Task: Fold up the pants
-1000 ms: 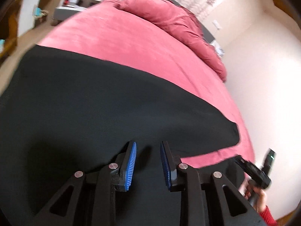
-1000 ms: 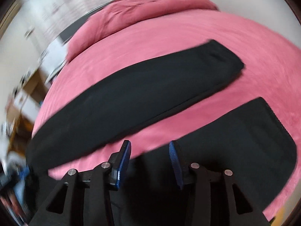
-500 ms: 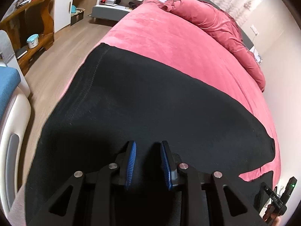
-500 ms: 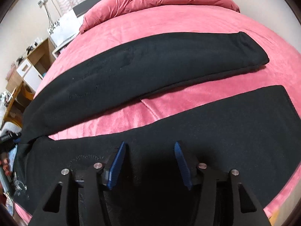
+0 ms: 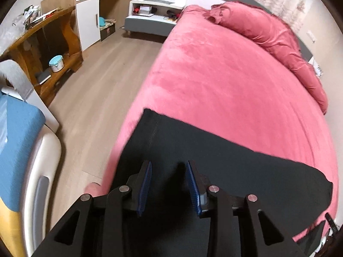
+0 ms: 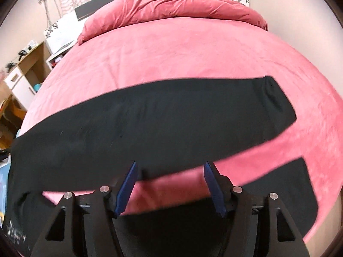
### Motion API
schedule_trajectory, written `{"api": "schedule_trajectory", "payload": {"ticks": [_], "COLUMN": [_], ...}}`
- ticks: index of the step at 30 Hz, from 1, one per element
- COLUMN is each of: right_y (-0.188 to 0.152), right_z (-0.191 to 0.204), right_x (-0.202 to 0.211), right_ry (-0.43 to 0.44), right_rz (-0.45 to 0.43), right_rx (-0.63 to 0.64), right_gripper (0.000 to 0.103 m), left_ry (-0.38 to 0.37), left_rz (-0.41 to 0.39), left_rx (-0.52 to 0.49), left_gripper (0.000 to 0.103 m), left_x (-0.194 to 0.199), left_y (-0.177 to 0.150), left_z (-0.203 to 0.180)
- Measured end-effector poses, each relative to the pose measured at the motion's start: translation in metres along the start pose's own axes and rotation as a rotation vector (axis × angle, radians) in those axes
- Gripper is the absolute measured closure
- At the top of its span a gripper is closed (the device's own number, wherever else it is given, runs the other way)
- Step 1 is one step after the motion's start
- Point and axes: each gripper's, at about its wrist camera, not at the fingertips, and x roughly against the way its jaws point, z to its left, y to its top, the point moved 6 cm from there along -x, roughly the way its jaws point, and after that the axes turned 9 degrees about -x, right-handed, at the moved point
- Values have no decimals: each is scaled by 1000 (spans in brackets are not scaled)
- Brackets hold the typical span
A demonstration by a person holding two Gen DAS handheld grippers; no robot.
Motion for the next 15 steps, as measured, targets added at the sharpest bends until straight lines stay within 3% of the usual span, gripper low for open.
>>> {"api": "schedule_trajectory", "payload": {"ticks": [6,9,15], "right_y": [53,74,100], "right_z": [-20,-51,-87], "right_x": [-27,-31,-41], "right_ry": [-23,-41,-43], "right_rz": [35,23,32], "right_rx": [-143,-255,-381], "right_gripper": [38,35,29], "left_ry": [-8,16,30], "left_rz": [56,36,55], "left_rx": [142,138,84], "left_gripper": [65,51,50], "left_x": [-30,-36,-47], "left_y": [19,25,32], "left_z": [10,14,5]}}
